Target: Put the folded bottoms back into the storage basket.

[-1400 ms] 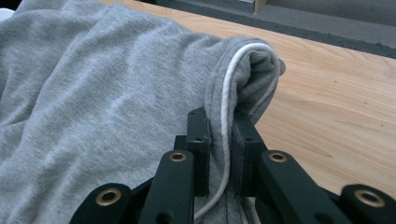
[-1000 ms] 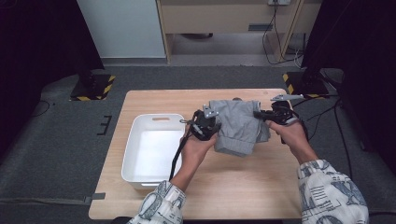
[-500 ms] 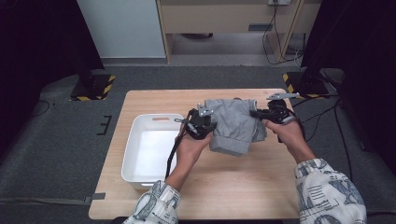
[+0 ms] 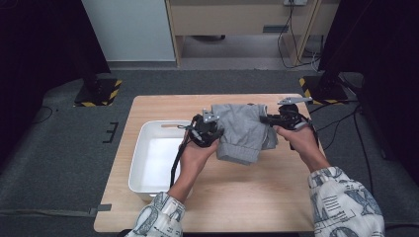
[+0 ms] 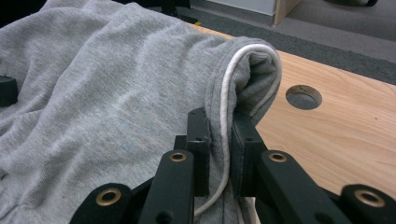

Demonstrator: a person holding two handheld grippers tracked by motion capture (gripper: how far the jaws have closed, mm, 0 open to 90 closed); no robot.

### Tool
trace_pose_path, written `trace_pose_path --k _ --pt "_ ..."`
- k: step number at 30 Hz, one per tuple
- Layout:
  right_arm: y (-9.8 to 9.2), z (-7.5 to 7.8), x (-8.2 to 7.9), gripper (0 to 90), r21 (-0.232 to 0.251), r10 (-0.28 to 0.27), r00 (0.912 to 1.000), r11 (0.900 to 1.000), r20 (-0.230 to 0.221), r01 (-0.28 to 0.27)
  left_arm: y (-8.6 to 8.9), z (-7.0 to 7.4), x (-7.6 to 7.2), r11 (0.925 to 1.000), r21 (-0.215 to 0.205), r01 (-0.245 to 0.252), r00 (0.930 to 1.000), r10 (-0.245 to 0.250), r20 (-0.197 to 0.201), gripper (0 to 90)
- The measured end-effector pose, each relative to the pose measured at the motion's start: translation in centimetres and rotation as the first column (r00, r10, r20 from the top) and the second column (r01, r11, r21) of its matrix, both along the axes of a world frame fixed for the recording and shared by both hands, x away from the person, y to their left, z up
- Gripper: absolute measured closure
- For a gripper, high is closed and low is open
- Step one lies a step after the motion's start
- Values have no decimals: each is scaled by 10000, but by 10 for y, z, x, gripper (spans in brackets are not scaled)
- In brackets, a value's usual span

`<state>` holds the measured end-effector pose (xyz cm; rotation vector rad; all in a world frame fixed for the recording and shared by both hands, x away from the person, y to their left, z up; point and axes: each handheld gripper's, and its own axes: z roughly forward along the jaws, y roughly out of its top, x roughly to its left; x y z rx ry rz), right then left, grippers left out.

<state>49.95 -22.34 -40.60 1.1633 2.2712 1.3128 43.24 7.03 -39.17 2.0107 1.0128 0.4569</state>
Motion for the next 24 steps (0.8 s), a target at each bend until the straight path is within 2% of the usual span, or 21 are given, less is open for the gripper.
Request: trace_pose_path --k 15,24 --pt "20 6 0 805 59 464 9988 9989 129 -465 25 5 -3 9999 59 -129 9999 129 -11 808" --pt "38 9 0 805 -31 741 9971 9972 169 -741 40 8 -8 9998 -52 -170 9998 169 -49 809"
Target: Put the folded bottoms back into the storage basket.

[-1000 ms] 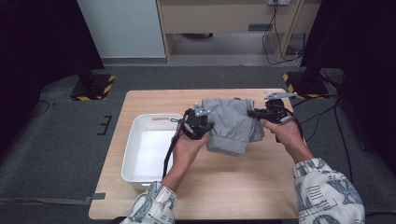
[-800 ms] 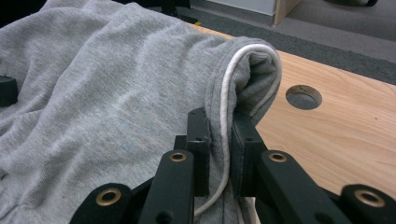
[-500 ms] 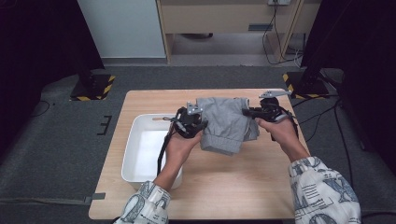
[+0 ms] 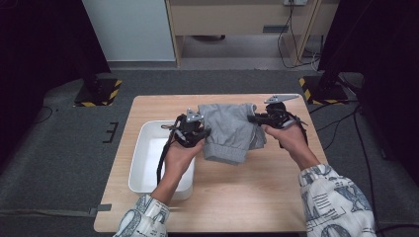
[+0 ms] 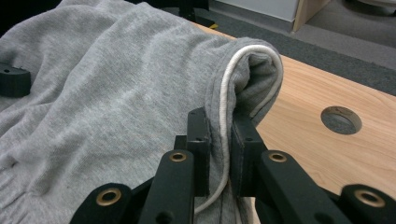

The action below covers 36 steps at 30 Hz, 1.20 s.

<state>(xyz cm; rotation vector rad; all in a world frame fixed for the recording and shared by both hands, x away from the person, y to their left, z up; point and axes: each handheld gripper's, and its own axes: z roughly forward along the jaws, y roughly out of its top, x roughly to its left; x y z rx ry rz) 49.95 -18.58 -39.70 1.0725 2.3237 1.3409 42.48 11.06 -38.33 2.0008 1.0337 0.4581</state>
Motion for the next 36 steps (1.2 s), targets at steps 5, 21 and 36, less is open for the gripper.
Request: trace_pose_path --k 5,21,36 --pt "5 5 -1 805 -34 96 10000 9999 0 -96 4 4 -2 10000 54 10 10000 -10 70 809" --pt "31 15 -1 805 -121 537 9985 9985 98 -536 30 15 -14 9999 101 -11 9997 9 261 810" --pt "67 21 1 805 -237 1023 9947 9945 100 -1020 67 20 -17 9993 -50 -376 9989 377 264 812"
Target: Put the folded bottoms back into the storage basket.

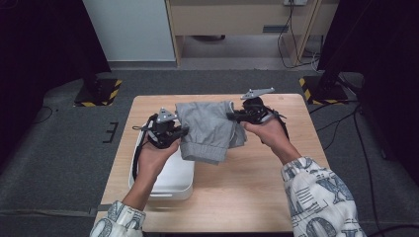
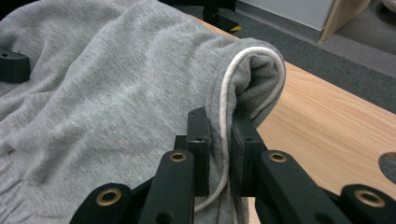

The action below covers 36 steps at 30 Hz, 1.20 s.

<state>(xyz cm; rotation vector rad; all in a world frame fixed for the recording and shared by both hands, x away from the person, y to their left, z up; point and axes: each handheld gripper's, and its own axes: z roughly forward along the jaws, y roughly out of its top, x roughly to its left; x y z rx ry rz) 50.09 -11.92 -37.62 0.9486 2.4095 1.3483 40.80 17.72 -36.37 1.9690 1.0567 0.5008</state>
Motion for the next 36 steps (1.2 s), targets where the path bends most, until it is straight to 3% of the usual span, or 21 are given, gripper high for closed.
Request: trace_pose_path --k 20,36 --pt "39 8 2 805 -68 502 9987 9987 -4 -502 37 3 -7 9995 87 -298 9996 297 29 814" --pt "68 8 3 805 -90 872 9961 9961 -118 -873 66 3 -13 9981 -126 -605 9982 605 -53 814"
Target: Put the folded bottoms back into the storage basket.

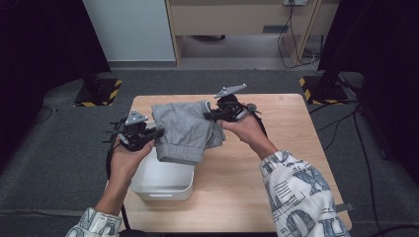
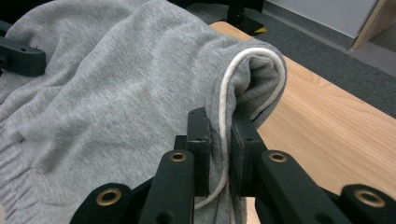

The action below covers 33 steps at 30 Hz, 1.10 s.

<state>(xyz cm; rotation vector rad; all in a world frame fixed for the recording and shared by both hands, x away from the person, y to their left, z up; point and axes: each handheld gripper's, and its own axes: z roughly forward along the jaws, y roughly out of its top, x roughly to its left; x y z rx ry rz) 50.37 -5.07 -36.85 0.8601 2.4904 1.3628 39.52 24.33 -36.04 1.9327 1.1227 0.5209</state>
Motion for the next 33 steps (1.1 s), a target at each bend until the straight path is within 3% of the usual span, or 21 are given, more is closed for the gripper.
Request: trace_pose_path --k 5,9,33 --pt "7 -2 0 805 60 107 9999 9999 -32 -107 7 0 -1 10000 -24 -32 10000 32 8 815" --pt "14 -5 0 806 -196 212 9998 9996 -22 -212 11 -2 -2 10000 10 -8 10000 8 -70 815" --pt "37 -13 -3 807 -163 576 9981 9982 -213 -580 33 -12 -8 9998 40 -216 9993 217 -310 815"
